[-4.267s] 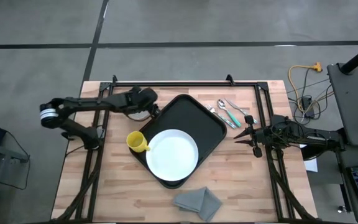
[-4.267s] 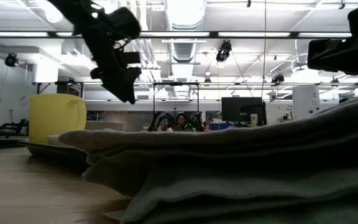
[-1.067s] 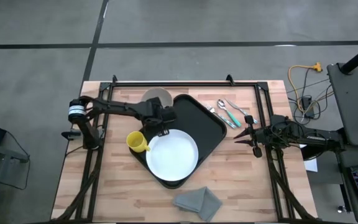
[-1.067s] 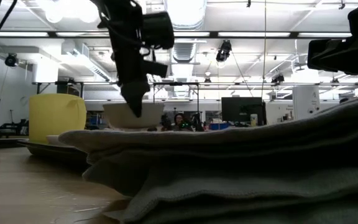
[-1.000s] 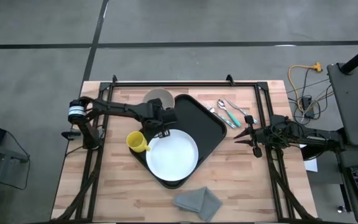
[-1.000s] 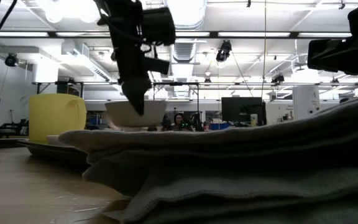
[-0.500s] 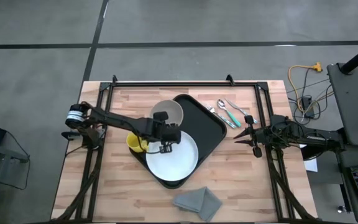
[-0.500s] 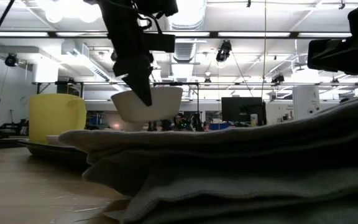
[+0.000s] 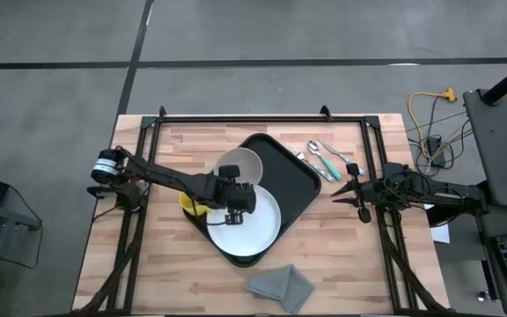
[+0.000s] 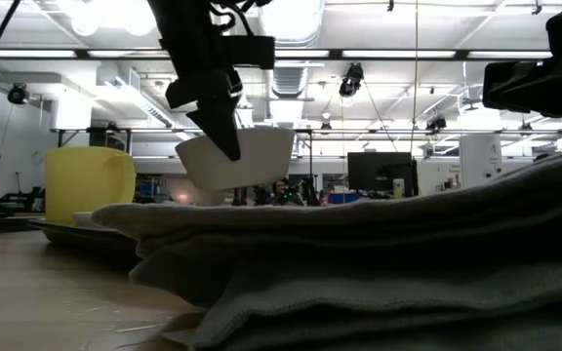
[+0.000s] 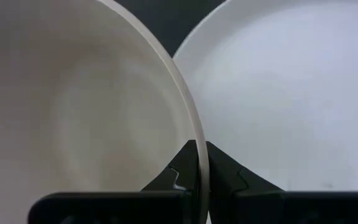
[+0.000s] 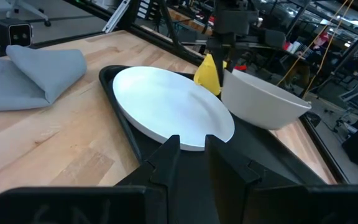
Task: Set up tray
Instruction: Put the gray bowl on top of the white plate on the black serving tray
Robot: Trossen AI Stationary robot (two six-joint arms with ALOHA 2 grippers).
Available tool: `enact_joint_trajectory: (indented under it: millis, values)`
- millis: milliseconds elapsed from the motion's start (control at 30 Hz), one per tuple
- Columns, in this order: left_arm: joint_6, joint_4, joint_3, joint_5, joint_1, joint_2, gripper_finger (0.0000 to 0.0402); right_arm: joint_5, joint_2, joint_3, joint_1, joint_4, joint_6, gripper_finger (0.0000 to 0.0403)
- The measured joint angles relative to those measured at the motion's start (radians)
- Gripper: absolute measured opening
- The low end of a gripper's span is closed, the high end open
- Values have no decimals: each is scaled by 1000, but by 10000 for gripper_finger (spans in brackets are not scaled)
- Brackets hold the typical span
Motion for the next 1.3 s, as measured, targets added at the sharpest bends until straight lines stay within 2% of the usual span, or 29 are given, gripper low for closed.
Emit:
enact_joint_trajectory:
  millis: [433, 933, 1300]
  values:
    - [-11, 26, 0, 51, -93, 0, 0, 0, 0, 0, 0, 0, 0, 68]
    - [-5, 59, 1, 87, -114, 0, 0, 0, 0, 0, 0, 0, -1, 68]
    - [23, 93, 1, 171, -169, 0, 0, 0, 0, 0, 0, 0, -1, 68]
